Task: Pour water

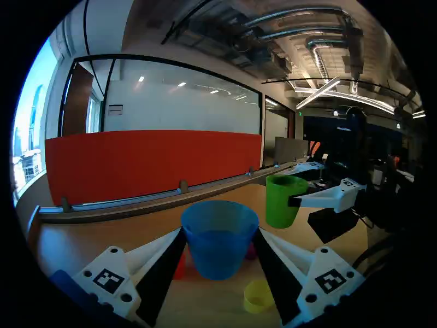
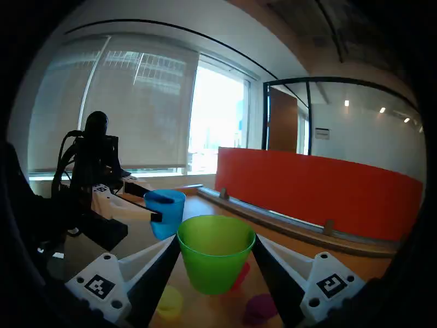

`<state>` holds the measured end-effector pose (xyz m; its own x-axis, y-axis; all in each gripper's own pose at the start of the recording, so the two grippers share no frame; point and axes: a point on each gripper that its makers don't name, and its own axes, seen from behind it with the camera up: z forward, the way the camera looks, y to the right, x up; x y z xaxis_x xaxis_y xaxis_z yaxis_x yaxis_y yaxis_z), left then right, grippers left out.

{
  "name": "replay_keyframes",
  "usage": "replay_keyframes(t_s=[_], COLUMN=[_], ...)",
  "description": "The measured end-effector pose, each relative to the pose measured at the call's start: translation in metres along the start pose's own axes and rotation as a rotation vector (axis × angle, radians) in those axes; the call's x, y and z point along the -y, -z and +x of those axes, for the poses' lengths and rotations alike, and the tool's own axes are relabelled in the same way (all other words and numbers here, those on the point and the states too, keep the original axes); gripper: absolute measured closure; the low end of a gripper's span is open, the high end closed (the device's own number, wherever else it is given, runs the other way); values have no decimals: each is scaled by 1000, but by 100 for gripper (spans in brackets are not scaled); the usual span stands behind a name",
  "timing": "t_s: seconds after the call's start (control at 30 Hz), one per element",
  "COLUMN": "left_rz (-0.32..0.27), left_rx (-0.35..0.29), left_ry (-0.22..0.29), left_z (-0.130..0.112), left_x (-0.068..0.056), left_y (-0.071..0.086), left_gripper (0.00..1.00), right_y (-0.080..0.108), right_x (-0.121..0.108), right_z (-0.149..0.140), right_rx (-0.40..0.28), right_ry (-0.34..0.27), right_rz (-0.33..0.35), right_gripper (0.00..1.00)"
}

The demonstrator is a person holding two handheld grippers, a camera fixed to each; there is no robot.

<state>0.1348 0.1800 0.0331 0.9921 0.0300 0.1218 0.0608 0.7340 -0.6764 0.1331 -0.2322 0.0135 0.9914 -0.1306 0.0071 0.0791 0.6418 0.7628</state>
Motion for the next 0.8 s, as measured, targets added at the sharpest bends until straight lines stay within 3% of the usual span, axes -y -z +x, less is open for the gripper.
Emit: replay_keyframes(t_s=[0.37, 0.57, 0.8], left_rz=[6, 12, 11], left_rx=[-31, -48, -105], left_ry=[-29, -75, -136], left_z=[11, 15, 37], left_x=[2, 1, -2], left_y=[-2, -3, -1], left_gripper=[16, 16, 16], right_y=[3, 3, 3], right_x=[4, 9, 16], right_z=[4, 3, 0], right_rx=[-17, -16, -6], right_ry=[12, 22, 18], right_rz=[18, 30, 53], right_gripper=[7, 8, 8])
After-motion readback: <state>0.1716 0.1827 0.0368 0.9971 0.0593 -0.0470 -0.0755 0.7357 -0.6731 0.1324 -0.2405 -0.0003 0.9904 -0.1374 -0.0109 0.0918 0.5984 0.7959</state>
